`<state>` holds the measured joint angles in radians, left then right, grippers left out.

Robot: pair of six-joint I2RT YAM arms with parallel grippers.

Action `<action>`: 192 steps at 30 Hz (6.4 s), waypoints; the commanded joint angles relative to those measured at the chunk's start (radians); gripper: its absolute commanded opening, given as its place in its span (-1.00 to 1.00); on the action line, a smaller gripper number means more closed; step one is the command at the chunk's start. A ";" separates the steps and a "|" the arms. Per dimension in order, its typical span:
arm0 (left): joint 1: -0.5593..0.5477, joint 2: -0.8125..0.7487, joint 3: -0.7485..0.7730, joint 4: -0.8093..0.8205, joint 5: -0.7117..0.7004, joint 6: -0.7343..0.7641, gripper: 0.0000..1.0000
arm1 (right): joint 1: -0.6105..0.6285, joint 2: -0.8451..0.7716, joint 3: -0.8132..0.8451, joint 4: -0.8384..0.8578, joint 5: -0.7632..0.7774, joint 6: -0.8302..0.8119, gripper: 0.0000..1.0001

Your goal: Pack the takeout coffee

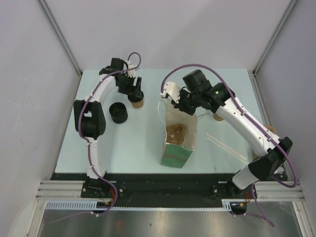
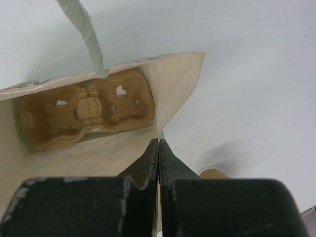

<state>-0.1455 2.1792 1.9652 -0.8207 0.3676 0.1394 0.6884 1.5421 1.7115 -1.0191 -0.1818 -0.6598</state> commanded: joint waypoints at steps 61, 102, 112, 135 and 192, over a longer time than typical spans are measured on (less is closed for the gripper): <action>-0.583 -0.590 0.055 -0.288 0.189 0.037 -0.72 | -0.139 0.197 0.298 -0.141 -0.116 0.523 -1.00; -0.592 -0.552 -0.048 -0.486 0.103 0.327 -0.86 | -0.262 0.072 0.152 -0.386 -0.367 0.533 -0.72; -0.615 -0.592 -0.098 -0.466 0.159 0.361 -0.86 | -0.273 0.219 0.408 -0.319 -0.364 0.375 0.05; -0.638 -0.631 -0.246 -0.382 0.114 0.330 -0.84 | -0.119 0.385 0.473 -0.199 -0.489 0.083 -0.05; -0.577 -0.944 -0.589 -0.176 0.079 0.325 -0.90 | -0.027 0.173 0.300 0.033 -0.265 0.328 -1.00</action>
<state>-0.6941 1.3014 1.4403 -1.0805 0.4675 0.4713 0.6426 1.7679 1.9705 -1.0809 -0.4759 -0.3477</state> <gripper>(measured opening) 0.822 0.012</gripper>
